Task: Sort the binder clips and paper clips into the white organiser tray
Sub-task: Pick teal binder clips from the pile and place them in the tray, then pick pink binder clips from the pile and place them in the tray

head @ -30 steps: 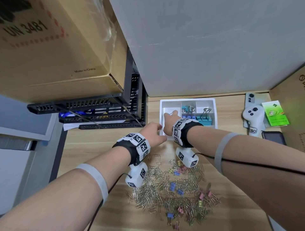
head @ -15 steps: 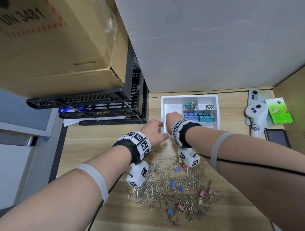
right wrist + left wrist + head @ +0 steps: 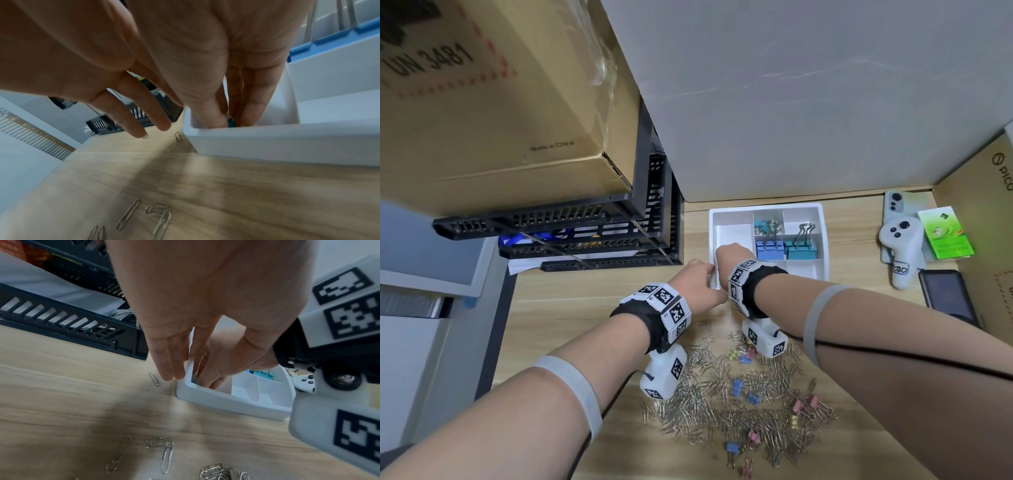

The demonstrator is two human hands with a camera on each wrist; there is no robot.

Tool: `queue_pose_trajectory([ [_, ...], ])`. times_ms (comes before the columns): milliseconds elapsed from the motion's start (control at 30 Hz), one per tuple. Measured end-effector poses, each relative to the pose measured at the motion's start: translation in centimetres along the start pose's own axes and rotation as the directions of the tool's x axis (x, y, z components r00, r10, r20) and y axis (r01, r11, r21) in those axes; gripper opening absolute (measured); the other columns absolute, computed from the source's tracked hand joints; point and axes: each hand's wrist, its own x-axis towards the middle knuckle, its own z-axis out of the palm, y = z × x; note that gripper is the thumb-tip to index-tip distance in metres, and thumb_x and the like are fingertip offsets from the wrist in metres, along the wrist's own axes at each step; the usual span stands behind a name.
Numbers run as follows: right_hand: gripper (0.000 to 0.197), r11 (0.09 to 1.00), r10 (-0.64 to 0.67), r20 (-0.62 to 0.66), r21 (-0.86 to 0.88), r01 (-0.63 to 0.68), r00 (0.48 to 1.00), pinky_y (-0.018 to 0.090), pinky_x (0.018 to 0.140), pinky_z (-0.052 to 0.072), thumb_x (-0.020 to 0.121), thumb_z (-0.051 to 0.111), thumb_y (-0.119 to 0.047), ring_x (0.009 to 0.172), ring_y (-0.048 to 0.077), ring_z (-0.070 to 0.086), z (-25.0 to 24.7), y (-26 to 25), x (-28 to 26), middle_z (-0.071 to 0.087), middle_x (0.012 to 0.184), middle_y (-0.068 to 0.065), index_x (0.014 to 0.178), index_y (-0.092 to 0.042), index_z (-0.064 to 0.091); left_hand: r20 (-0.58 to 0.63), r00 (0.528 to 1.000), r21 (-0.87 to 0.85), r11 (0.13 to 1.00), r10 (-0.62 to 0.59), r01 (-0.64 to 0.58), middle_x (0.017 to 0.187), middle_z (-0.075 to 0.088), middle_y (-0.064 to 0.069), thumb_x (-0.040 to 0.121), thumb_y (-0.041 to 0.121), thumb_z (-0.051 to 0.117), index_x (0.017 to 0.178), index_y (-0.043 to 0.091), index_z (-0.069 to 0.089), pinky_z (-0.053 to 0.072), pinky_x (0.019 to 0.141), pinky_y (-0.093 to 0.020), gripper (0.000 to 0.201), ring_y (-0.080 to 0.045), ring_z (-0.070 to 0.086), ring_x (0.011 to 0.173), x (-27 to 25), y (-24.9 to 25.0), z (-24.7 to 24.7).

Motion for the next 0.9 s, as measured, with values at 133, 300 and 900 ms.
queue_pose_trajectory([
  [133, 0.017, 1.0, 0.006, -0.039, -0.009, -0.006, 0.999, 0.03, 0.061, 0.048, 0.083, 0.057, 0.001, 0.069, 0.024, 0.058, -0.2, 0.4, -0.4, 0.052, 0.072, 0.006, 0.071, -0.009, 0.048, 0.002, 1.0, 0.003, 1.0, -0.006, 0.006, 0.13, 0.041, -0.007, 0.082, 0.034, 0.066, 0.131, 0.005, 0.052, 0.05, 0.093, -0.041, 0.059, -0.024, 0.059, 0.102, -0.1, 0.0, 0.1],
  [300, 0.007, 0.996, -0.028, -0.148, 0.08, 0.04, 0.989, 0.03, 0.061, 0.05, 0.081, 0.052, -0.005, 0.065, 0.027, 0.059, -3.5, 2.0, -0.8, 0.059, 0.073, 0.009, 0.081, -0.006, 0.059, -0.044, 0.999, 0.049, 0.999, -0.019, 0.021, 0.135, 0.04, -0.008, 0.085, 0.029, 0.062, 0.125, 0.008, 0.051, 0.045, 0.091, -0.033, 0.047, -0.019, 0.049, 0.096, -0.1, 0.3, 0.1],
  [900, 0.017, 0.952, 0.169, -0.382, 0.303, -0.05, 0.909, 0.028, 0.064, 0.042, 0.08, 0.051, -0.012, 0.074, 0.027, 0.056, -6.6, 7.1, -2.0, 0.055, 0.101, 0.008, 0.093, -0.012, 0.062, -0.047, 0.994, 0.129, 0.987, -0.095, 0.101, 0.108, 0.055, -0.004, 0.088, 0.026, 0.055, 0.103, 0.014, 0.059, 0.049, 0.091, -0.035, 0.02, -0.021, 0.057, 0.096, -2.6, -1.2, 0.9],
])
